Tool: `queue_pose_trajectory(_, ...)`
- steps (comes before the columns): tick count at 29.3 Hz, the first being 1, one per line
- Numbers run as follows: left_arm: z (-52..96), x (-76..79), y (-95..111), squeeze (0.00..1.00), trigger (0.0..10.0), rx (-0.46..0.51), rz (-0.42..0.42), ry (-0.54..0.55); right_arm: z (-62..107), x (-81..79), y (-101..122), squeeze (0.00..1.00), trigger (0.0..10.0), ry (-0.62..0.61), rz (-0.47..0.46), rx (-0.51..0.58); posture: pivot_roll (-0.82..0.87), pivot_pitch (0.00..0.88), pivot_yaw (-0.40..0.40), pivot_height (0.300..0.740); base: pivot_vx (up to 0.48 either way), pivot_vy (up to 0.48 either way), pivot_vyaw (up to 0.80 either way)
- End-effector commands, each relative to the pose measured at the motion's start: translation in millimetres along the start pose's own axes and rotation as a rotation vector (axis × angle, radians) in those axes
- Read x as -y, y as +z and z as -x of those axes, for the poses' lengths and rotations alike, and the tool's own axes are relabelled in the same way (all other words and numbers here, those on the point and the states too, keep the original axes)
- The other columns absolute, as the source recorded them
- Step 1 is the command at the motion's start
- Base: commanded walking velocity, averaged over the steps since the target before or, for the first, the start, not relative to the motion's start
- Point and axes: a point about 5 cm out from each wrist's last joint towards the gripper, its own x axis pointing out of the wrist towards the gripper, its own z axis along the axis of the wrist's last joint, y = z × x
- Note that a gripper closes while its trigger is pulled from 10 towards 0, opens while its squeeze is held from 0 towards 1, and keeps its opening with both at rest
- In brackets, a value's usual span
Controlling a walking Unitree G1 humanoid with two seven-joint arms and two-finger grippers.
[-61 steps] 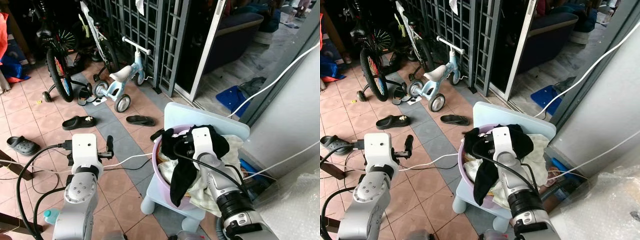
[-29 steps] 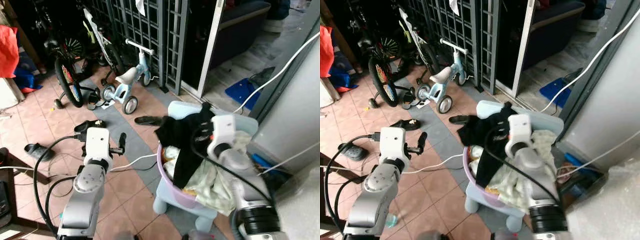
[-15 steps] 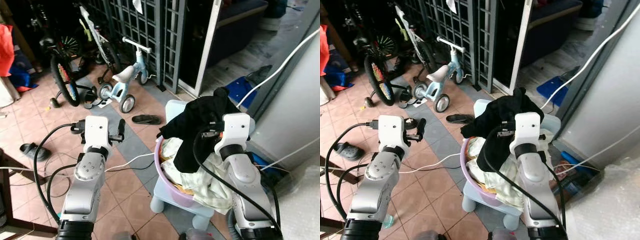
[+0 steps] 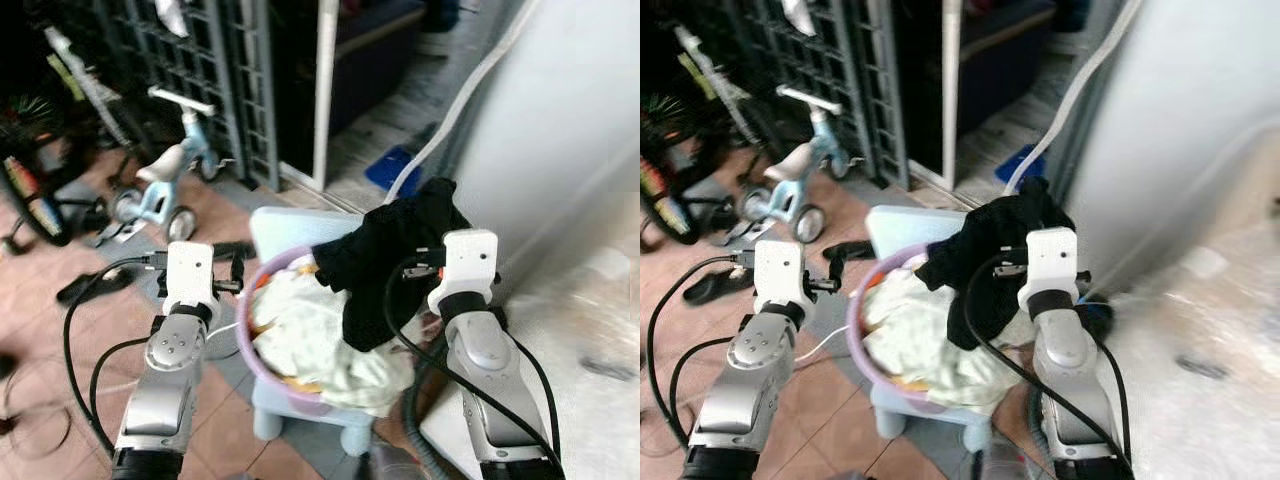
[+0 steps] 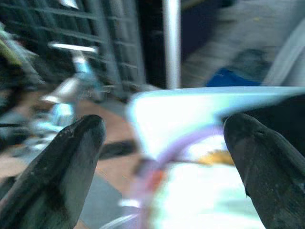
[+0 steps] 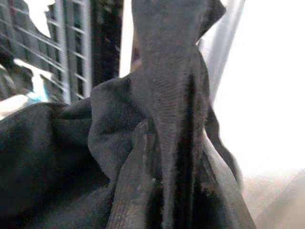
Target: Clothes washing
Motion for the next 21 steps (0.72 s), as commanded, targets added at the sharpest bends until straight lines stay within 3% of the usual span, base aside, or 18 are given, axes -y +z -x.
queue_pose_trajectory(1,1.1,-4.9,0.3,0.00,10.0,0.004,-0.007,0.012,-1.9,-1.5,5.8,0.00,10.0,0.004,-0.008,0.024,-0.12,0.000,0.030,0.740,0.000,0.000,-0.71)
queue_pose_trajectory(18,1.6,-4.1,0.6,0.00,10.0,0.007,-0.005,0.001,-3.5,-4.4,11.9,0.00,10.0,0.028,0.015,0.049,-0.13,0.000,0.025,0.740,0.000,0.000,-0.80)
queue_pose_trajectory(21,1.5,-3.7,1.1,0.00,10.0,0.011,-0.005,-0.001,-3.6,-4.6,14.6,0.00,10.0,0.052,0.054,0.069,-0.13,0.000,0.026,0.740,0.000,0.000,-0.80)
